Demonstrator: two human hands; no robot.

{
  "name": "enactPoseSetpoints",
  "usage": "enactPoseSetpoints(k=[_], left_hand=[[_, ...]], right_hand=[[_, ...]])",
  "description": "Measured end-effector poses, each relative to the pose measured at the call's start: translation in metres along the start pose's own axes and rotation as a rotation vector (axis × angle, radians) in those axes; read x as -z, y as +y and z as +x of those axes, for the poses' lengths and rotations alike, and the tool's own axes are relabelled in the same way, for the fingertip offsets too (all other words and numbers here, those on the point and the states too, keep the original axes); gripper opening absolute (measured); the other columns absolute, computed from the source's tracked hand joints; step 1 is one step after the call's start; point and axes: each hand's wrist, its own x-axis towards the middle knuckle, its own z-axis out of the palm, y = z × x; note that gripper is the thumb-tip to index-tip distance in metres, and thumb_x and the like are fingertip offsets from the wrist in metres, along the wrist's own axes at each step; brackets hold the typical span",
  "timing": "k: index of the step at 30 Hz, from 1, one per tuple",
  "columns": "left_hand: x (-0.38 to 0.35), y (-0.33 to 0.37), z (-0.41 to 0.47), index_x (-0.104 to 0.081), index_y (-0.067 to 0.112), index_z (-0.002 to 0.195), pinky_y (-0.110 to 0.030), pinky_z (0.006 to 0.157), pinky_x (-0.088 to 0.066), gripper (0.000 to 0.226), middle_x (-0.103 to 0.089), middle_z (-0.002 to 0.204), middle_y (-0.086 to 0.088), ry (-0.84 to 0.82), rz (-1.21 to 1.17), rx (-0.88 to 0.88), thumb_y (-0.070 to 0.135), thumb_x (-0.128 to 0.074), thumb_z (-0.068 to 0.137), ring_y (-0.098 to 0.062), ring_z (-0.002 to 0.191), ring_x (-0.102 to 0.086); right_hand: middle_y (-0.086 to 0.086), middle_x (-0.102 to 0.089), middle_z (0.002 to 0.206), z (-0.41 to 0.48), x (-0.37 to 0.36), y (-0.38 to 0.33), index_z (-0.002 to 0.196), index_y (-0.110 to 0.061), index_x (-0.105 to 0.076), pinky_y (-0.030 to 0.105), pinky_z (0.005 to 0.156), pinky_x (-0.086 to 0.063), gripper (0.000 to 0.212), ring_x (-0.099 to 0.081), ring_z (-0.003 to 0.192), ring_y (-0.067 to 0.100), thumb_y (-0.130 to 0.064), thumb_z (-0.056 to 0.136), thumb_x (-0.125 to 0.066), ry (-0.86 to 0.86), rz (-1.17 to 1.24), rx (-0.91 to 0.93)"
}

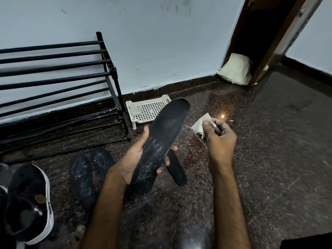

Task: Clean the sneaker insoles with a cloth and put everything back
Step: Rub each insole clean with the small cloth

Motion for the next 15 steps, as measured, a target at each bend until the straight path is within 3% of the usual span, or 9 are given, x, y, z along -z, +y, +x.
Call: enactPoseSetpoints(k=[4,11,15], left_hand=[[0.002,0.001,0.005,-0.049,0.001,0.139,-0.030,0.048,-0.049,0.072,-0.059,0.120,-0.029,-0.051,-0.053,-0.154,0.058,-0.029,0.101,-0.028,0.072,-0.064],[0.003,-0.001,0.006,-0.050,0.006,0.141,-0.030,0.049,-0.048,0.068,-0.058,0.122,-0.029,-0.059,-0.014,-0.186,0.057,-0.031,0.100,-0.028,0.074,-0.063],[0.002,-0.001,0.007,-0.051,0.006,0.140,-0.030,0.048,-0.048,0.068,-0.058,0.122,-0.029,-0.057,-0.021,-0.178,0.058,-0.033,0.099,-0.028,0.075,-0.063]], right_hand=[[0.002,-0.072,0.077,-0.009,-0.003,-0.004,0.095,-0.016,-0.066,0.029,0.065,-0.054,0.014,-0.064,0.070,0.012,-0.009,0.086,-0.074,-0.039,0.038,-0.011],[0.003,-0.074,0.071,-0.013,-0.008,0.002,0.096,-0.022,-0.060,0.044,0.065,-0.057,0.029,-0.067,0.063,0.021,-0.033,0.079,-0.081,-0.002,-0.104,0.055],[0.001,-0.051,0.057,-0.014,-0.008,0.003,0.092,-0.024,-0.058,0.033,0.050,-0.034,0.034,-0.039,0.050,0.017,-0.047,0.076,-0.078,0.008,-0.139,0.082]])
